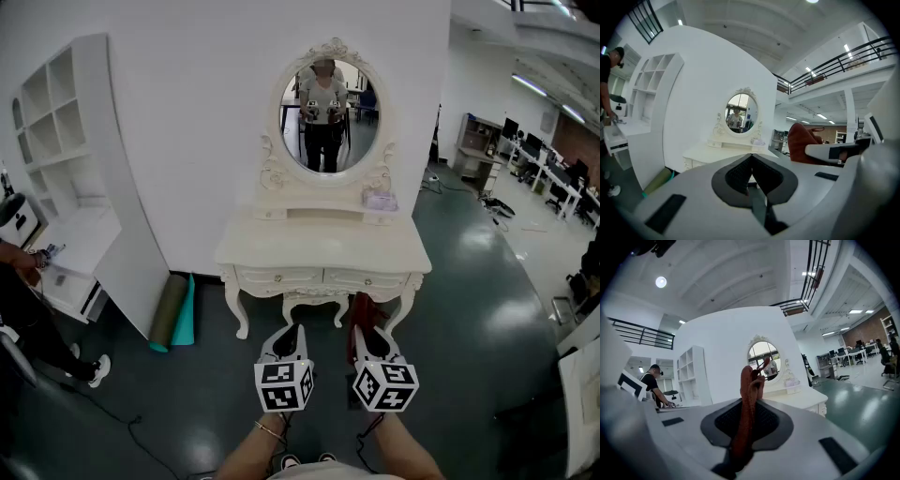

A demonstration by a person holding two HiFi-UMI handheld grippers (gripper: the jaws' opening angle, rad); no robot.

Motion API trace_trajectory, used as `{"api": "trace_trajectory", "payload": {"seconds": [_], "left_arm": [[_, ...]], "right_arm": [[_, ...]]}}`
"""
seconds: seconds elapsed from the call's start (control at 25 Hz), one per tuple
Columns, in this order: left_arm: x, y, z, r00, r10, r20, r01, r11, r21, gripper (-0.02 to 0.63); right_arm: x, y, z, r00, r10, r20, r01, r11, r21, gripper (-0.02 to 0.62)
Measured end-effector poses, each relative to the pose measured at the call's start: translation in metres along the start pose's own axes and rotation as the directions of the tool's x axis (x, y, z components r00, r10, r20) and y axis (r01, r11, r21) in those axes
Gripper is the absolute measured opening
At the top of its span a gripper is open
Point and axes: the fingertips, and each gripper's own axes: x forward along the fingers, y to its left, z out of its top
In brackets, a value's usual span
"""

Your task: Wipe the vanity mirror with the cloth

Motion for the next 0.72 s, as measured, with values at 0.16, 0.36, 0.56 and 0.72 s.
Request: {"api": "trace_trajectory", "payload": {"seconds": [0.16,0.36,0.56,0.72], "left_arm": [[-0.003,0.000,-0.002,1.000,0.003,-0.004,-0.003,1.000,0.003,0.011],[-0.006,0.003,-0.006,1.000,0.002,-0.012,-0.002,1.000,0.002,0.011],[-0.012,0.011,-0.006,1.000,-0.004,-0.016,0.004,1.000,0.007,0.011],[-0.018,0.021,-0.010,1.000,-0.016,-0.026,0.016,1.000,0.017,0.011]], "right_arm": [[-0.003,0.000,0.000,1.000,0.000,-0.002,0.000,1.000,-0.004,0.060],[-0.004,0.006,-0.001,1.000,0.007,-0.005,-0.007,1.000,-0.011,0.061],[0.002,0.012,-0.015,0.999,0.001,-0.048,0.001,0.999,0.034,0.063],[0.001,0.020,-0.021,0.999,-0.012,-0.052,0.014,1.000,0.023,0.063]]}}
